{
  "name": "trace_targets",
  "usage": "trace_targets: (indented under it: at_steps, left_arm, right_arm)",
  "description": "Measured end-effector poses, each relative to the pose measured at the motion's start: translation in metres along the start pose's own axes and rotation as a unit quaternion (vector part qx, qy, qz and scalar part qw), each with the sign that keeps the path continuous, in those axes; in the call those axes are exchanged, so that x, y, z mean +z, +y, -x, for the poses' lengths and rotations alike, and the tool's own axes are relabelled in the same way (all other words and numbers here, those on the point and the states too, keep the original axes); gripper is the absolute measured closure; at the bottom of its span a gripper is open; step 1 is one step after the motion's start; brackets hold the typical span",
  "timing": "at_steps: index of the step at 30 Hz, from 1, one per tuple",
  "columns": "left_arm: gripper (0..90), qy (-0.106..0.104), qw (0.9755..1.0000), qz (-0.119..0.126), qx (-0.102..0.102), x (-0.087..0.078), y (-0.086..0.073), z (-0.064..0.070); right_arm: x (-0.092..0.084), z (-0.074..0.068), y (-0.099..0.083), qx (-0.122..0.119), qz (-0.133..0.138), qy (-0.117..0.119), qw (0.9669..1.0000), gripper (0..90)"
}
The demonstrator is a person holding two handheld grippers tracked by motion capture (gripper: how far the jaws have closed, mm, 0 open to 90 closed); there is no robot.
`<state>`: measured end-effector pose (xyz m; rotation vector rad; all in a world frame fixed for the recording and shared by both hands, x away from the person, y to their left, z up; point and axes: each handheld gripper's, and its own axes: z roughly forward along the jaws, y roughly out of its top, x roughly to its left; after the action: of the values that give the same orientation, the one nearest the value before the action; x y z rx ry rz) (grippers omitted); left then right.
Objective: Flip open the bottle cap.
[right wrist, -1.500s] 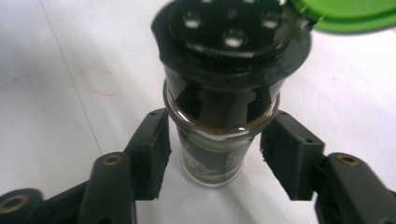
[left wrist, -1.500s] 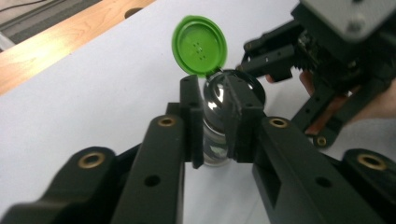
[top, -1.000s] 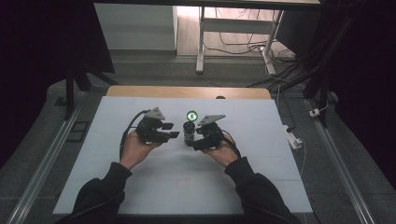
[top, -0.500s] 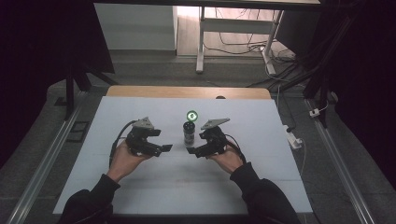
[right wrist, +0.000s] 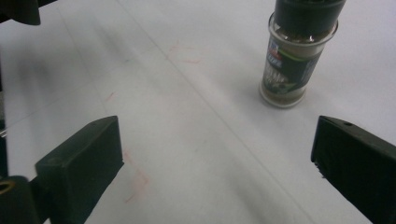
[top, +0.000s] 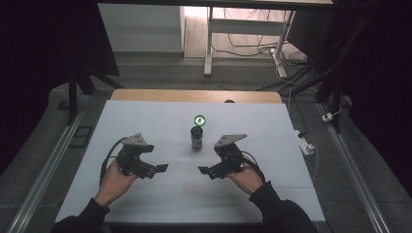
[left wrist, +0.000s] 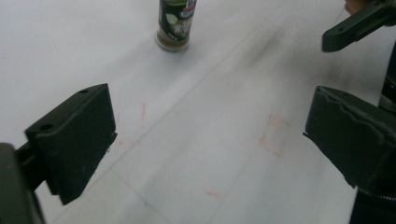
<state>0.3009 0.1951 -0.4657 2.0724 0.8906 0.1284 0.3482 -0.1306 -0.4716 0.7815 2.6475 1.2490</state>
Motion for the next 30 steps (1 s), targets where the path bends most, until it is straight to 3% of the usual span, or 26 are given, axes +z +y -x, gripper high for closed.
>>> trace_targets:
  at_steps: [5, 19, 30]
  left_arm:
    - [0.1, 0.008, 0.9999, 0.010, -0.005, -0.016, -0.016, 0.007]
    - [0.0, 0.035, 0.9988, 0.030, -0.019, -0.056, -0.063, 0.021]
    - [0.0, 0.069, 0.9957, 0.041, -0.047, -0.084, -0.096, 0.025]
  right_arm:
    - [-0.016, -0.006, -0.011, 0.009, 0.002, 0.001, 1.0000, 0.0]
    - [-0.067, -0.015, -0.049, 0.023, 0.023, -0.040, 0.9987, 0.0]
    - [-0.118, -0.010, -0.094, 0.080, 0.049, -0.096, 0.9910, 0.0]
